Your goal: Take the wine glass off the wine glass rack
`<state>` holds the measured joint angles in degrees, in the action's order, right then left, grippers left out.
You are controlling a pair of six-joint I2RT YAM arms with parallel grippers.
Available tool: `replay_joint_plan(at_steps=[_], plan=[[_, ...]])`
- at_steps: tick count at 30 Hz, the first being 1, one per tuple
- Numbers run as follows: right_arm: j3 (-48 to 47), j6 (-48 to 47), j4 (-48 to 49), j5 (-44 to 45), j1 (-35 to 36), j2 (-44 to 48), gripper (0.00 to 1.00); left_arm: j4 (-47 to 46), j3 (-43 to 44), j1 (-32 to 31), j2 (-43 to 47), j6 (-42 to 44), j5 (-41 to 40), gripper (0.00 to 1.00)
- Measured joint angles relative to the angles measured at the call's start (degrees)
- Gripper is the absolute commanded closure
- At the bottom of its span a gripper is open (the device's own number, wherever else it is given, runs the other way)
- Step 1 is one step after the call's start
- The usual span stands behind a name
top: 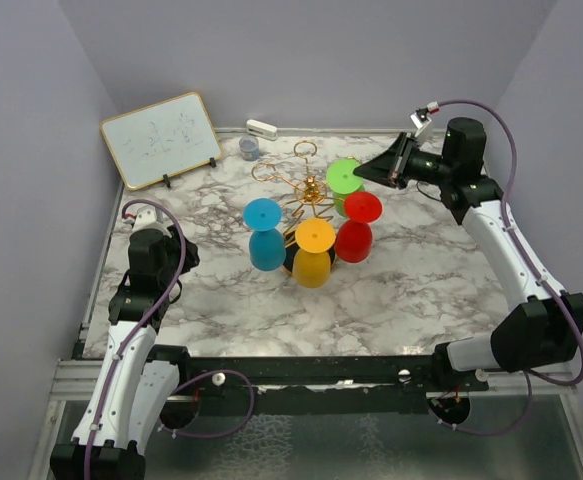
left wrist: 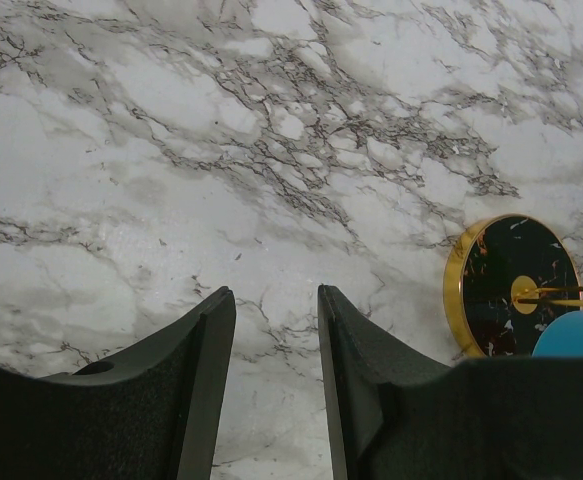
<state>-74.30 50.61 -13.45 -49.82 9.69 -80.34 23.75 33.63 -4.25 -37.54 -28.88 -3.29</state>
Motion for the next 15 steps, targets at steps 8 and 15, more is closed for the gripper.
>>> replay_joint_plan(at_steps=[8,15], plan=[[5.3,-2.4,-3.9,9.6,0.0,9.7,0.99,0.0,0.0,0.0,0.0,0.0,0.0,0.59],[5.8,-5.0,-5.0,17.4,0.1,16.9,0.99,0.0,0.0,0.0,0.2,-0.1,0.0,0.58]])
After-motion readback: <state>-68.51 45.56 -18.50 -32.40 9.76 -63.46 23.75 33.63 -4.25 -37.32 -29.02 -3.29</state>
